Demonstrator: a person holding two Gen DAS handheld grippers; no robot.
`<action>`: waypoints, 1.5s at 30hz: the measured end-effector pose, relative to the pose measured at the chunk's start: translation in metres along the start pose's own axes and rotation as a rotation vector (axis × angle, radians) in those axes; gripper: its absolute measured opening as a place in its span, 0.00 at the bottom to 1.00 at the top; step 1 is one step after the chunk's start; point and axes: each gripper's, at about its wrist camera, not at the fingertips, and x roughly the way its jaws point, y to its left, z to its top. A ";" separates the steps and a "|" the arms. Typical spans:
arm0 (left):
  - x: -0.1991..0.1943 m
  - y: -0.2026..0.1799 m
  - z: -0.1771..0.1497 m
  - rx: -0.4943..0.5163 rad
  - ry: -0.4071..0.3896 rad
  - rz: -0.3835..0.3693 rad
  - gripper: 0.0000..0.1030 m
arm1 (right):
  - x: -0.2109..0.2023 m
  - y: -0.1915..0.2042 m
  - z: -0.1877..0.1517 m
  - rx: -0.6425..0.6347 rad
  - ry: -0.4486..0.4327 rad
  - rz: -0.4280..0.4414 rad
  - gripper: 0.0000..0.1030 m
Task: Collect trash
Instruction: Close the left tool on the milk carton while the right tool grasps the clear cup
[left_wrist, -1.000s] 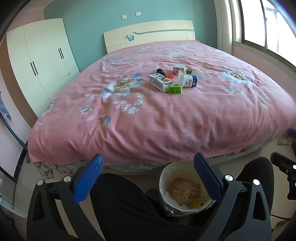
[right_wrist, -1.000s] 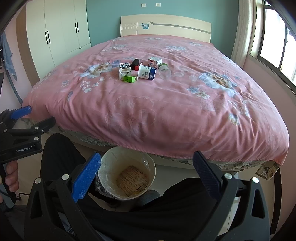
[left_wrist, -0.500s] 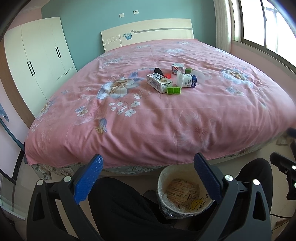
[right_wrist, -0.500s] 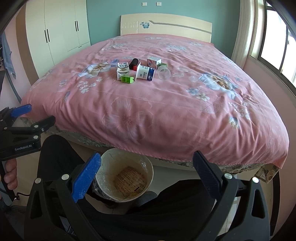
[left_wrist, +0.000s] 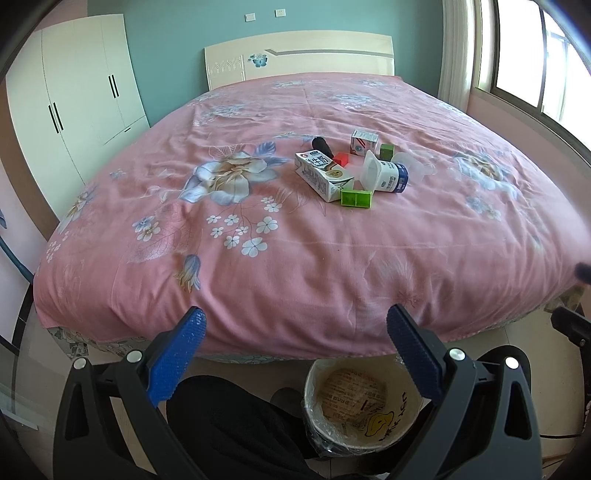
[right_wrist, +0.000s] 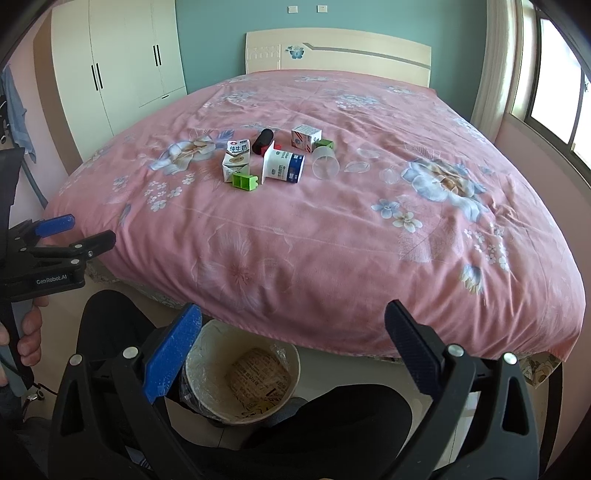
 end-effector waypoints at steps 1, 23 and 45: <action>0.005 0.000 0.005 0.002 0.003 0.010 0.97 | 0.004 -0.004 0.005 0.005 0.006 0.006 0.94; 0.101 0.004 0.118 0.017 0.106 -0.055 0.97 | 0.106 -0.065 0.113 0.018 0.150 0.055 0.94; 0.234 -0.015 0.204 -0.099 0.292 -0.024 0.97 | 0.220 -0.098 0.197 0.048 0.250 0.073 0.94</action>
